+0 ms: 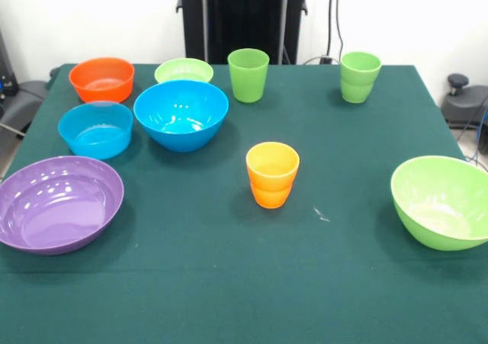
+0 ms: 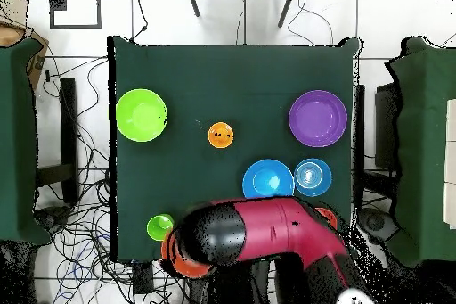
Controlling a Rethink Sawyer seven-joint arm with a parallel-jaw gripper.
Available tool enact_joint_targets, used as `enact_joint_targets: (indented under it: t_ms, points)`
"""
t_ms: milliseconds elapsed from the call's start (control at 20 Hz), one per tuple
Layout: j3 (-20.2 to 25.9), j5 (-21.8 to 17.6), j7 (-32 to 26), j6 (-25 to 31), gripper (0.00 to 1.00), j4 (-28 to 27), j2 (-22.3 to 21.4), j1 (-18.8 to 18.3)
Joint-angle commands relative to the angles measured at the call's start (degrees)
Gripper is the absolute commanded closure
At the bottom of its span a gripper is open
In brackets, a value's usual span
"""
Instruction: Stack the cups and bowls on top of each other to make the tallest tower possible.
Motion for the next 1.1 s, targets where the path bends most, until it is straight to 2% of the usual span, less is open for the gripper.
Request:
enact_joint_targets:
  t_ms: [50,100,150,200,250,300,350,450,550,700,800,950,1050,1100]
  points:
    - [-7.5,13.5,-24.0,-0.1,1.0,14.9,-25.1,-0.6]
    - [-7.8,13.5,-24.5,1.1,1.0,13.7,-25.3,-0.4]
    - [-5.7,12.4,-21.5,0.4,1.0,12.3,-22.0,-0.7]
    - [-1.7,8.8,-17.0,-4.3,1.0,10.7,-15.2,-1.8]
    - [0.0,-2.7,-5.9,-8.2,1.0,4.9,-2.4,-0.4]
    - [-2.9,-10.2,0.4,-8.8,1.0,-0.6,7.2,3.0]
    - [-5.5,-14.5,3.8,-10.3,1.0,-4.8,13.2,5.7]
    - [-8.9,-18.3,6.6,-12.1,1.0,-11.1,19.6,9.9]
    - [-10.1,-18.7,7.2,-13.3,1.0,-15.0,22.5,12.0]
    - [-10.5,-18.0,6.1,-13.0,1.0,-19.2,26.5,12.7]
    - [-11.0,-19.1,5.7,-12.9,1.0,-21.2,28.8,13.2]
    - [-11.6,-19.5,6.4,-12.6,1.0,-20.3,28.2,13.7]
    - [-12.3,-20.0,7.9,-12.9,1.0,-20.0,27.0,15.3]
    - [-12.5,-20.1,7.8,-13.2,1.0,-20.8,27.8,15.6]
